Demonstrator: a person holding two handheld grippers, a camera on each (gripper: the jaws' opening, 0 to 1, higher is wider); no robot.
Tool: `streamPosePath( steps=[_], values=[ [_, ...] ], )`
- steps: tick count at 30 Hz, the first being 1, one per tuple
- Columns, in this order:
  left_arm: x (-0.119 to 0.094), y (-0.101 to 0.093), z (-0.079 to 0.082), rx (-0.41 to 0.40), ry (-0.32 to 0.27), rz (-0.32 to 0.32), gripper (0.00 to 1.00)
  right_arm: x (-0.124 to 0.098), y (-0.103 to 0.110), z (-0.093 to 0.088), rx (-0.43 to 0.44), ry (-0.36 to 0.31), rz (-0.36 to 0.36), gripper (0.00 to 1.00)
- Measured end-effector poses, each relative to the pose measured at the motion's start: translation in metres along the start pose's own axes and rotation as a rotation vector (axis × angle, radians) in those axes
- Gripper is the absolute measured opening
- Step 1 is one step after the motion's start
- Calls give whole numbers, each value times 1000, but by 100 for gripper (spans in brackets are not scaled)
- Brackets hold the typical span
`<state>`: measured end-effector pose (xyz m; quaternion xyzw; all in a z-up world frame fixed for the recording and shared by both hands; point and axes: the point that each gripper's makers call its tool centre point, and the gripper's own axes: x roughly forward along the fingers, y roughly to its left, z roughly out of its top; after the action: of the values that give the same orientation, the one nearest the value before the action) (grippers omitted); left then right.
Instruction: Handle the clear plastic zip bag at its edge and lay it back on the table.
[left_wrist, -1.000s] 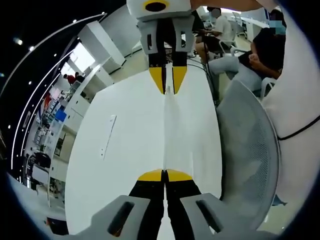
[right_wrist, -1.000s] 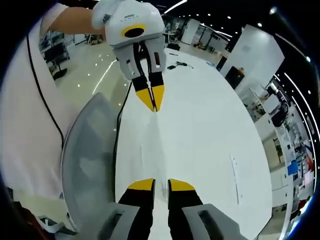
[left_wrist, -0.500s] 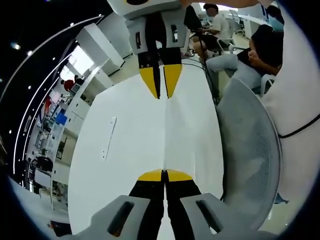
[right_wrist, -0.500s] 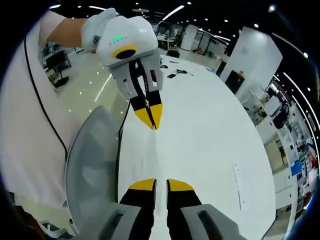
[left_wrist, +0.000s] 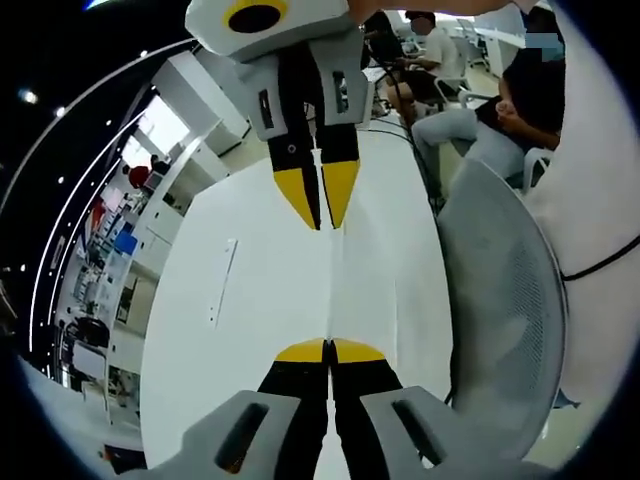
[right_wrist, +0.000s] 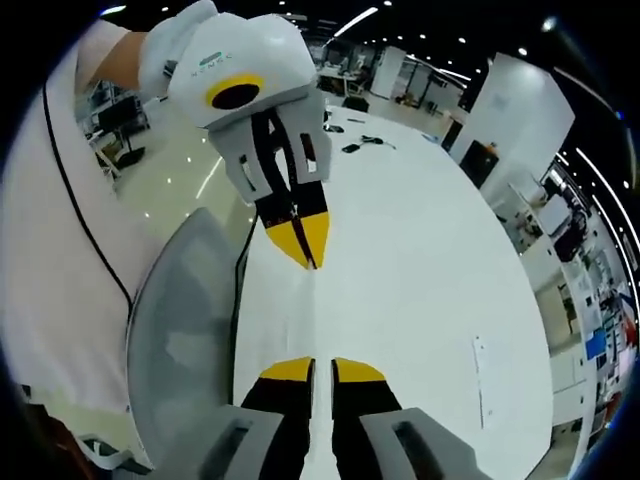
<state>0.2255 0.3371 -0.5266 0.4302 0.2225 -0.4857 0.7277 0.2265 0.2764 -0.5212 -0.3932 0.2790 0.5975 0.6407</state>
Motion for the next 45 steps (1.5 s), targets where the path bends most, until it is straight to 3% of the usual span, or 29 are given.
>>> streamPosePath(
  steps=[30,45],
  values=[
    [3,10,4,-11,-23,10,0,32,6,-7,39,23,78,0],
    [6,8,2,-46,-28,12,0,34,10,-6,71,11,80,0]
  ],
)
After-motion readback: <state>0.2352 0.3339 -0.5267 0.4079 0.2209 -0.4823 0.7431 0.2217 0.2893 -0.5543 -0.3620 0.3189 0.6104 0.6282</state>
